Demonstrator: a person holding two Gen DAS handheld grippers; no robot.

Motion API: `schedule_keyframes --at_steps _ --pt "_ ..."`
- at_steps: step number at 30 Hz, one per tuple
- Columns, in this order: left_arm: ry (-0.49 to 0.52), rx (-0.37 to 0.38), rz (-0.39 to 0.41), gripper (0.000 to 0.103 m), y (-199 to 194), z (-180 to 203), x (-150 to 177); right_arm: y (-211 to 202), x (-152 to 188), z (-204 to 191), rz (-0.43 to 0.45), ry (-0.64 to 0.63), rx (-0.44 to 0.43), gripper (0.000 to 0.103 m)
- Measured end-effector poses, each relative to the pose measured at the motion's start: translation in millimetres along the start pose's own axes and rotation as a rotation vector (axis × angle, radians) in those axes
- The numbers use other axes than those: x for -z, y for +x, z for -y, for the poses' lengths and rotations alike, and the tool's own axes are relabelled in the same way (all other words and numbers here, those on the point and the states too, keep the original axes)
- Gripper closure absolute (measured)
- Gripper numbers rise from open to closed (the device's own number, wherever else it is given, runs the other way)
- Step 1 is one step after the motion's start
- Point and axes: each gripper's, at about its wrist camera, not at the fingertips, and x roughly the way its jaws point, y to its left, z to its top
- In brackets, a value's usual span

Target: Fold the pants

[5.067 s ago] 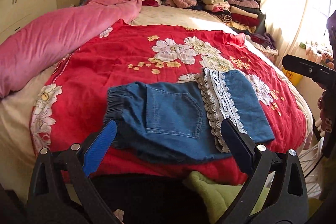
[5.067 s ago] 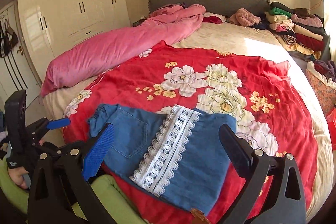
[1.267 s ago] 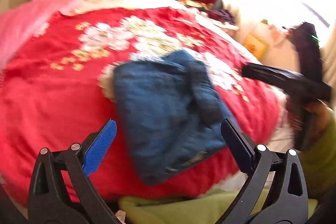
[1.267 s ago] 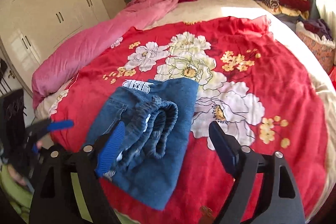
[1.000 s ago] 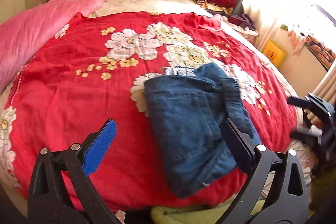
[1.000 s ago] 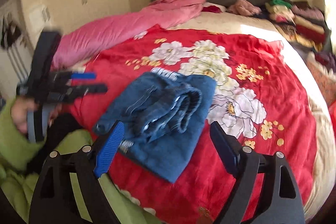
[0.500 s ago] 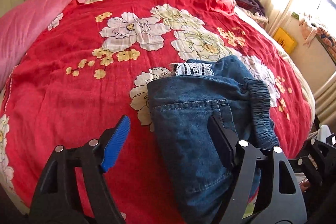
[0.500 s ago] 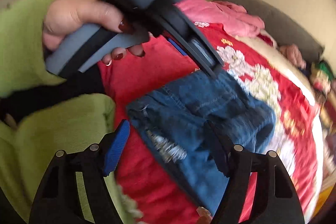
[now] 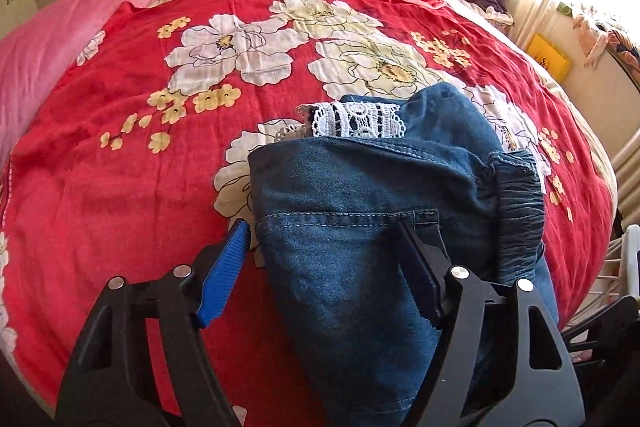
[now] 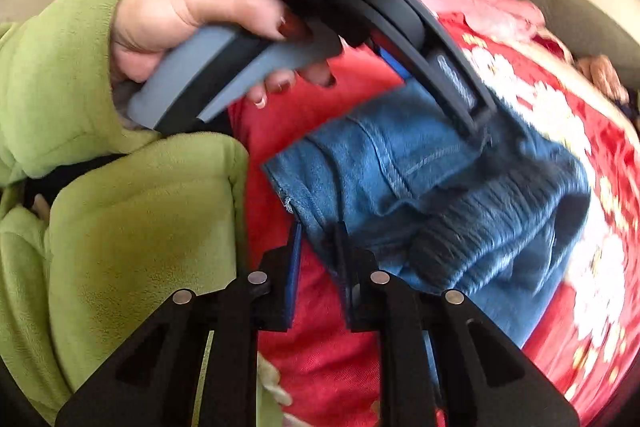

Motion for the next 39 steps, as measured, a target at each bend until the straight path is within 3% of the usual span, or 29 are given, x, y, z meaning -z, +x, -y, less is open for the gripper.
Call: schedule_keyframes --at_steps 4,6,9,16,22,39 --pt "0.013 0.003 0.028 0.036 -4 2 1 -16 1 5 -0.004 0.047 -0.01 0.082" --pt "0.016 0.005 0.044 0.033 -6 2 1 -26 4 8 -0.005 0.08 -0.011 0.069" --pt "0.013 0.019 0.069 0.028 -11 1 2 -39 3 16 0.015 0.139 -0.001 0.061" --pt "0.016 0.042 0.132 0.02 -32 5 6 -85 0 48 0.101 0.276 0.122 0.041" --pt "0.009 0.037 0.164 0.013 -46 5 7 -111 -1 74 0.169 0.368 0.212 0.019" --pt "0.004 0.022 0.258 0.01 -90 6 8 -148 -6 90 0.277 0.455 0.353 0.019"
